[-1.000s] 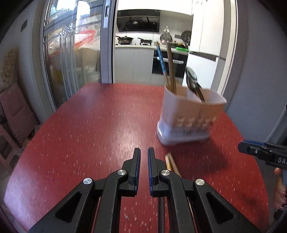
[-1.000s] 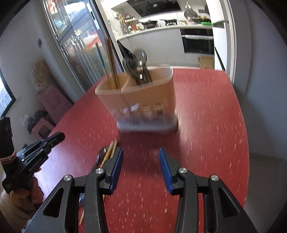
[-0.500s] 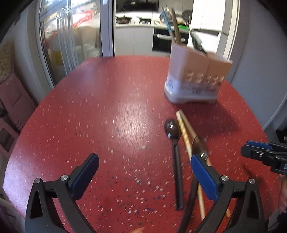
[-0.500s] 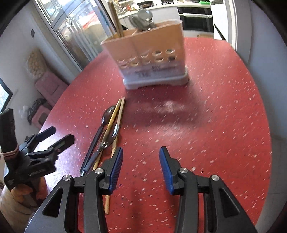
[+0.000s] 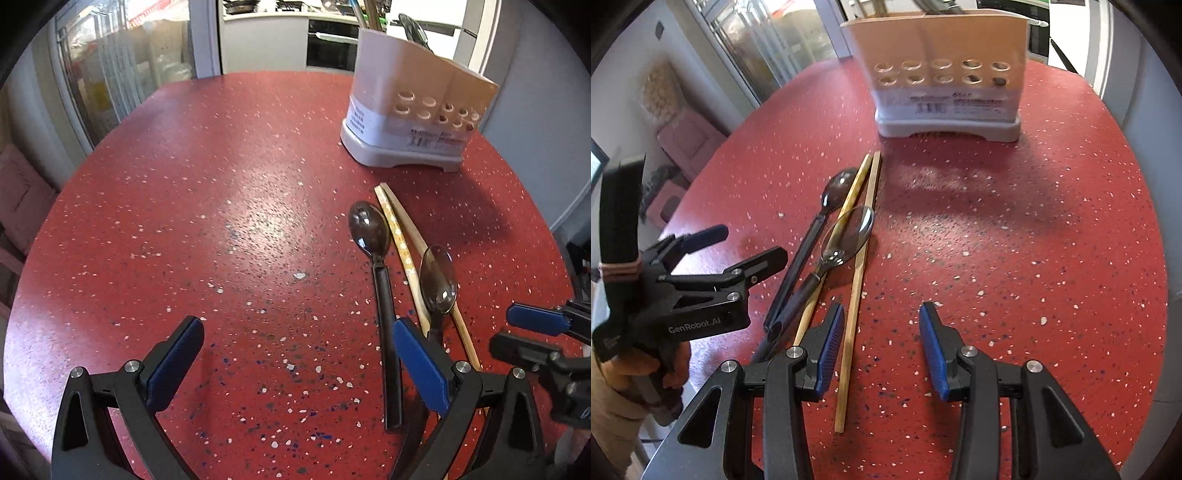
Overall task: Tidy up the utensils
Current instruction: 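Grasp a plain wooden chopstick with the right tool while the left tool grasps a dark spoon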
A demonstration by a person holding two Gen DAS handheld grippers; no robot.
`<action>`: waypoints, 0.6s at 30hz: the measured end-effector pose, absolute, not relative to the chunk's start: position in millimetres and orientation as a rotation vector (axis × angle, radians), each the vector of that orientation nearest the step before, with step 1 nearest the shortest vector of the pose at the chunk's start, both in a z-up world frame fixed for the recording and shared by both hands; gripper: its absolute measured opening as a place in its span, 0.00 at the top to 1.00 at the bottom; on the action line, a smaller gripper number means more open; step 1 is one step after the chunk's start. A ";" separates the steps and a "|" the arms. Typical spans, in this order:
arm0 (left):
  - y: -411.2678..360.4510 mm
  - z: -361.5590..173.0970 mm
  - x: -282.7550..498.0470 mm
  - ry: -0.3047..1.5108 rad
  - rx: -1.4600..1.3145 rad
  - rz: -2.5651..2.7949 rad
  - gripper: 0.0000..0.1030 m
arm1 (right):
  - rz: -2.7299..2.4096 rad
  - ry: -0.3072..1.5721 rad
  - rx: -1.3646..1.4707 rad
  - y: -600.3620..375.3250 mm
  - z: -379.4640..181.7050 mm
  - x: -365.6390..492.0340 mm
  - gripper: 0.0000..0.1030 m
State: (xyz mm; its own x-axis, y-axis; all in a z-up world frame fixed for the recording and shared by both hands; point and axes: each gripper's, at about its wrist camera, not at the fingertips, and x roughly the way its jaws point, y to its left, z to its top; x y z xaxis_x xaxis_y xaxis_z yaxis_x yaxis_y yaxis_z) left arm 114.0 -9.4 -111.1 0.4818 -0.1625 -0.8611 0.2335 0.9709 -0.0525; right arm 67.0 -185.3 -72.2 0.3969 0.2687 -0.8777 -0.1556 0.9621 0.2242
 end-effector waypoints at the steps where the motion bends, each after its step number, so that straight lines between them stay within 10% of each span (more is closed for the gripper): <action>1: -9.9 -111.9 114.5 1.043 0.077 -0.245 0.00 | 0.261 1.139 0.091 -180.9 -73.7 67.7 0.56; 11: -11.8 -114.0 119.4 1.059 0.090 -0.267 0.00 | 0.210 1.152 -0.078 -151.3 -84.6 74.7 0.57; 18: -21.6 -117.8 123.2 1.073 0.114 -0.258 0.00 | 0.177 1.135 -0.103 -152.5 -84.7 77.4 0.91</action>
State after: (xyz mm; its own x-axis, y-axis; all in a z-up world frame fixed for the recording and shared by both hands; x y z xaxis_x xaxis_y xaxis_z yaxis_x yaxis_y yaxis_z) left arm 123.2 -21.6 -117.8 0.4510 -0.1534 -0.8792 0.2634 0.9641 -0.0332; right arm 77.4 -152.5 -84.7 0.4100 0.0882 -0.9078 -0.1923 0.9813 0.0085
